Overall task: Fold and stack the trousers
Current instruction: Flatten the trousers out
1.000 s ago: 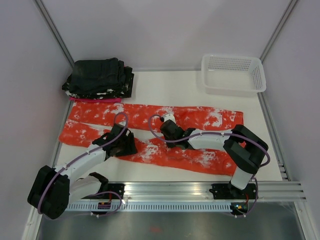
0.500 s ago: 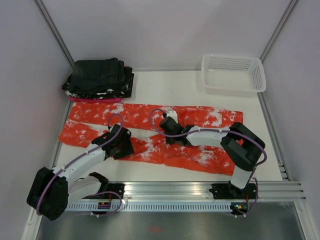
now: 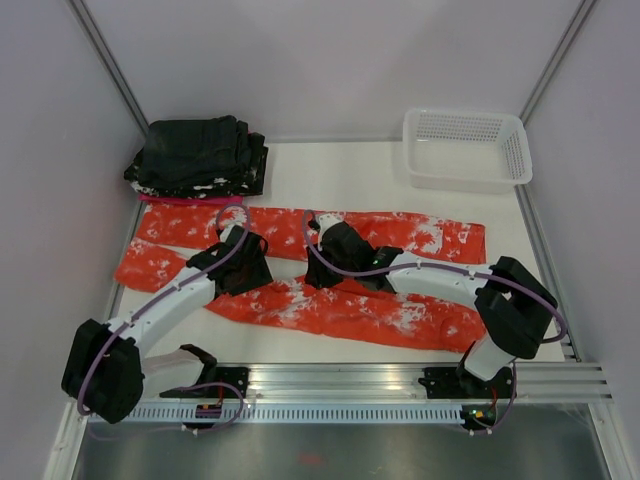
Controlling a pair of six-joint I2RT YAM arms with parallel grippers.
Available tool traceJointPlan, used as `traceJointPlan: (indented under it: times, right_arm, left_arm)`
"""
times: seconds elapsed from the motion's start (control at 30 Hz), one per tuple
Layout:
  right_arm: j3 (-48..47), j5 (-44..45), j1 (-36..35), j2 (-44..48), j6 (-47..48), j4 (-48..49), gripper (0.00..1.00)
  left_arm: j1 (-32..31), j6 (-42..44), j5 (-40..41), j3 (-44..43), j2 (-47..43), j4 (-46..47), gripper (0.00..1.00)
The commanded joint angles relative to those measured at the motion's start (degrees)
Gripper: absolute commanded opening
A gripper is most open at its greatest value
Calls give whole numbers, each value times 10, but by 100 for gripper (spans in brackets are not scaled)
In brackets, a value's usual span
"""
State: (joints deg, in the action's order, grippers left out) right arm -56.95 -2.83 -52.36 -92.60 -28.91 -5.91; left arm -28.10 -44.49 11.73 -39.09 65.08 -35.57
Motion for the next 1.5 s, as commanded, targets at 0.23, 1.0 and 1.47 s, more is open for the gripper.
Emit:
traceJointPlan:
  times: [0.23,1.0,1.47]
  right_arm:
    - [-48,1,-40,-95,28,48,32]
    - [33,182,-40,86,-34,-7,37]
    - [113,245,121,191,-99,-188,58]
  left_arm:
    - [30,4,41,-20,129,103,58]
    - [115,75,35,-59,251,211,2]
    - [121,138,-70,-100,137,158,43]
